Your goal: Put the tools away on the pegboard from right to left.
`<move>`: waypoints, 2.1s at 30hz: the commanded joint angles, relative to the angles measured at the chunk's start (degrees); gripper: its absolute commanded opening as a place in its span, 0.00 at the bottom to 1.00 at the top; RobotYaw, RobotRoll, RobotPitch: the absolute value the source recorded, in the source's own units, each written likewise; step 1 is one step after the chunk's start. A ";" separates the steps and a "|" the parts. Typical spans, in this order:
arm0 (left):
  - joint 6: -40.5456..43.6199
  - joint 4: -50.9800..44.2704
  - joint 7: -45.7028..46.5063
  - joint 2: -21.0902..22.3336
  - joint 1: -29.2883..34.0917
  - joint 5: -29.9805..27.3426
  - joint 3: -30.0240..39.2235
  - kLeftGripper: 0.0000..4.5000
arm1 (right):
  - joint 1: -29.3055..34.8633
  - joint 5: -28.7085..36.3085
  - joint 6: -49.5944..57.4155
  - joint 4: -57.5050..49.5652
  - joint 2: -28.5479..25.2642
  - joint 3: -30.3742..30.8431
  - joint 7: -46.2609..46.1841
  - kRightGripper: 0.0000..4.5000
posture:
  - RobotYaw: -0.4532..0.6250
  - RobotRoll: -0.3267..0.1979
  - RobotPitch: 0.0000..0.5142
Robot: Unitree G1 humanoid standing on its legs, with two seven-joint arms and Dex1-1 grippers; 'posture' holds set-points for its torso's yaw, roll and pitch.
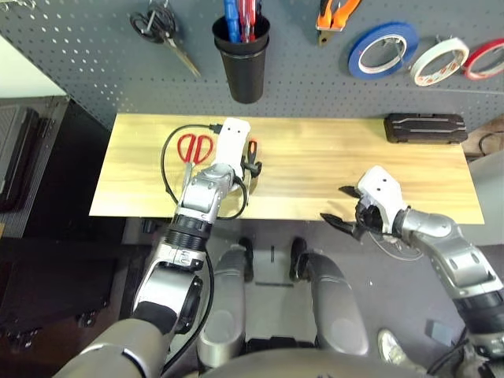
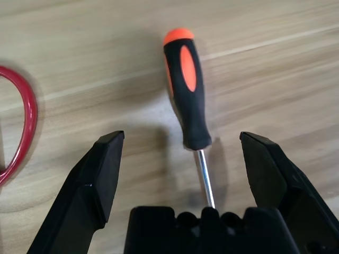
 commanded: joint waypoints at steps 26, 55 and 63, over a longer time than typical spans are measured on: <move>-13.19 21.93 2.97 -5.66 -4.65 1.94 3.37 0.27 | -0.21 -2.38 -0.35 0.10 1.47 2.93 -1.53 1.00 | 0.43 0.62 0.86; 20.00 -62.96 -6.80 1.91 19.58 -19.48 23.26 0.13 | -9.63 11.75 -14.42 5.06 2.06 -10.98 7.28 1.00 | 0.59 0.62 0.55; 14.80 -62.52 -7.82 4.25 11.68 -27.92 30.77 0.13 | -10.59 17.79 -16.77 4.66 1.44 -15.48 10.74 1.00 | 0.58 0.62 0.51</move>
